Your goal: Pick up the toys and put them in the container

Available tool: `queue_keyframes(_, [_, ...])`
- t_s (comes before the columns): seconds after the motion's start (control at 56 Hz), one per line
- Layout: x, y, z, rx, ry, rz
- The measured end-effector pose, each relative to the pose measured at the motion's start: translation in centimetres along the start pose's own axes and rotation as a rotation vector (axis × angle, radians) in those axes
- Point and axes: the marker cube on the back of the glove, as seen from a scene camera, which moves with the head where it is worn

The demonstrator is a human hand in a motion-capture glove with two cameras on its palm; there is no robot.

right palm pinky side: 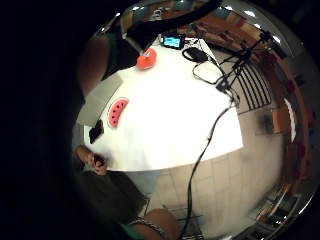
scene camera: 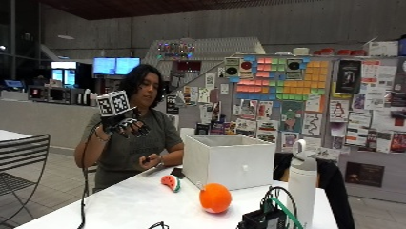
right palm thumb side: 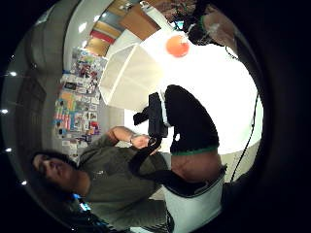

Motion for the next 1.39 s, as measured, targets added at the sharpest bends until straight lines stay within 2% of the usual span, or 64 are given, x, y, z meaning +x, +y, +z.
queue_keyframes(0.036, [0.9,2.6,-3.8,-0.017,0.014,0.065])
queue_keyframes(0.089, [1.5,3.6,-5.5,-0.025,0.020,0.091])
queue_keyframes(0.535, [0.9,1.7,-4.4,-0.010,0.005,0.082])
queue_keyframes(0.785, [-1.0,-5.3,1.7,-0.020,0.013,0.091])
queue_keyframes(1.178, [-0.3,-25.9,15.5,0.067,0.024,0.246])
queue_keyframes(1.303, [0.5,-28.6,19.5,-0.001,0.030,0.326])
queue_keyframes(1.392, [1.8,-29.0,22.5,-0.100,0.151,0.370])
